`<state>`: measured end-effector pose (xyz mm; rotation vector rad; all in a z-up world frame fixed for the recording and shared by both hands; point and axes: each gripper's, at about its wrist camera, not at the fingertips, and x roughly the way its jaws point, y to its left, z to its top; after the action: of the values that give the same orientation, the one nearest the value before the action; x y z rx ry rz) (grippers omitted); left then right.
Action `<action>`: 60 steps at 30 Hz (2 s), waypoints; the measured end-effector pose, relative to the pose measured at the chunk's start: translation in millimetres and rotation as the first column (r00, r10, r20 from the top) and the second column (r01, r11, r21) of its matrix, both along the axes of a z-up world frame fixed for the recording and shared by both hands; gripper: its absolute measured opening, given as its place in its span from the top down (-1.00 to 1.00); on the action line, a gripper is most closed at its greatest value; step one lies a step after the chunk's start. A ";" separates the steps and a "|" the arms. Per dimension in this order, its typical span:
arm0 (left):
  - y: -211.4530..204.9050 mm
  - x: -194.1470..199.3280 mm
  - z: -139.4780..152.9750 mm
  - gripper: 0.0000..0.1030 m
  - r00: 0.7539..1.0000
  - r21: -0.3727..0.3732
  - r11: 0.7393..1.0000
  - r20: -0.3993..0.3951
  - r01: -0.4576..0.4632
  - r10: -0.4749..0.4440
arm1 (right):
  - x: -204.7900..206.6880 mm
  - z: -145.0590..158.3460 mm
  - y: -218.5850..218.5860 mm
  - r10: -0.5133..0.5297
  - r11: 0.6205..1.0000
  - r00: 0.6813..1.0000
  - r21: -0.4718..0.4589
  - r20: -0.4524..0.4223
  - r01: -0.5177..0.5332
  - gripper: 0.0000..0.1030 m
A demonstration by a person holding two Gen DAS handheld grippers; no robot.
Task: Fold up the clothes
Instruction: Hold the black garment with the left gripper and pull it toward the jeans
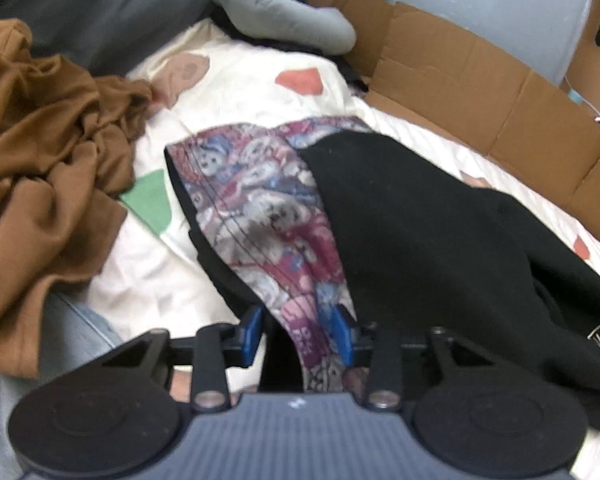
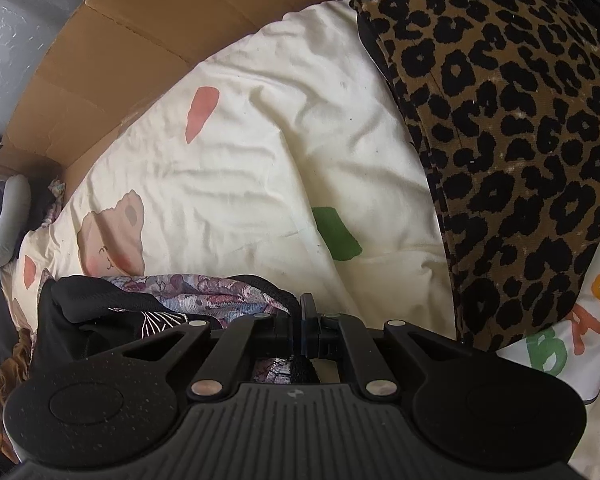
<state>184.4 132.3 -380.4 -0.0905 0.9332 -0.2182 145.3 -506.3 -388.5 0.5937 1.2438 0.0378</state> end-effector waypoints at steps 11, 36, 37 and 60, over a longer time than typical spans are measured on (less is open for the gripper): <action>-9.7 -7.2 2.9 0.93 0.999 0.019 0.998 -0.015 0.052 -0.052 | -1.8 -5.7 1.1 0.024 1.000 1.000 0.004 -0.017 -0.024 0.98; 53.3 -118.7 40.1 0.94 0.963 0.108 0.985 -0.249 0.137 -0.107 | -16.1 -4.1 20.1 0.277 0.961 0.960 0.039 -0.043 -0.275 0.87; 56.2 -123.1 39.5 0.94 0.959 0.112 0.984 -0.262 0.138 -0.105 | -16.1 -2.3 21.5 0.290 0.957 0.956 0.043 -0.042 -0.288 0.82; 118.8 -184.5 58.1 0.71 0.898 0.230 0.971 -0.437 0.063 0.045 | -3.3 9.1 43.6 0.391 0.914 0.920 0.106 0.021 -0.391 0.04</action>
<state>-0.1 251.1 -322.3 0.0936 1.4073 -0.0913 142.0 -462.7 -379.4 0.4287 1.3520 0.4436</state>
